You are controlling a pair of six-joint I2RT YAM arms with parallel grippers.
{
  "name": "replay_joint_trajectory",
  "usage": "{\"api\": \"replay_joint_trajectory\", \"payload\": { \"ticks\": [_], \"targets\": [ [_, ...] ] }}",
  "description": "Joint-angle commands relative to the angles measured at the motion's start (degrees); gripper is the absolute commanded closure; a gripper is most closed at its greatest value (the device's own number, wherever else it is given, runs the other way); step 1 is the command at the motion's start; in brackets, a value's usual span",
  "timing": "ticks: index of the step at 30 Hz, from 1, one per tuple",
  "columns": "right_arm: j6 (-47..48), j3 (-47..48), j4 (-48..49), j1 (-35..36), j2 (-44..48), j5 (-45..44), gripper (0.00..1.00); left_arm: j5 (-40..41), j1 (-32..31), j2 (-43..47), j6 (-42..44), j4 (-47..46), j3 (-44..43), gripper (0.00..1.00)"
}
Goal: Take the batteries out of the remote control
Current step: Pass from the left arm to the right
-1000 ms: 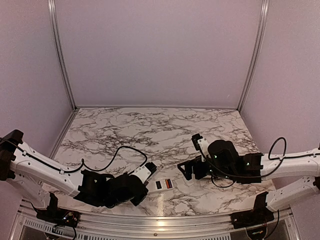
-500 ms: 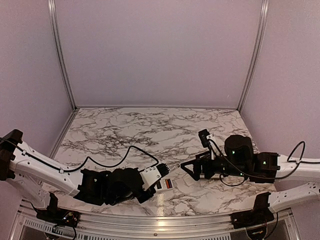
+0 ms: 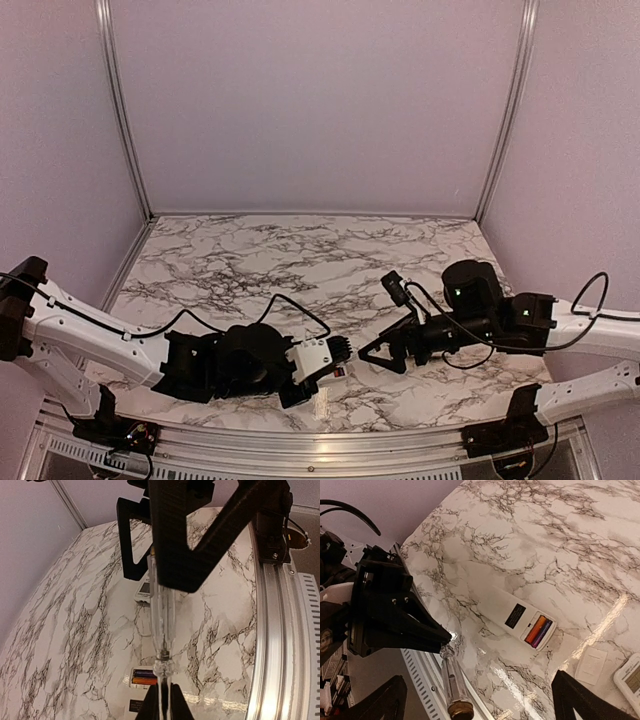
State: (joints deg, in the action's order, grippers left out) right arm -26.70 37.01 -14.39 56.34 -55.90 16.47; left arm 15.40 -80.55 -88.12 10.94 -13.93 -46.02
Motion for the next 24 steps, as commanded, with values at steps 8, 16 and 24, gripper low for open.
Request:
{"api": "replay_joint_trajectory", "payload": {
  "ticks": [8, 16, 24],
  "targets": [
    [-0.47, 5.44, 0.64, -0.79, -7.31, 7.60, 0.05, -7.09, 1.51, -1.36, -0.25, -2.23, -3.30, 1.00],
    [0.16, 5.99, 1.50, -0.87, -9.39, 8.47, 0.13, -8.18, 2.58, -3.35, -0.97, -2.05, -4.34, 1.00],
    [0.59, 5.61, 2.39, -1.35, -10.71, 10.09, 0.32, -8.57, 3.16, -4.09, -0.86, -2.90, -4.23, 1.00]
  ]
}}
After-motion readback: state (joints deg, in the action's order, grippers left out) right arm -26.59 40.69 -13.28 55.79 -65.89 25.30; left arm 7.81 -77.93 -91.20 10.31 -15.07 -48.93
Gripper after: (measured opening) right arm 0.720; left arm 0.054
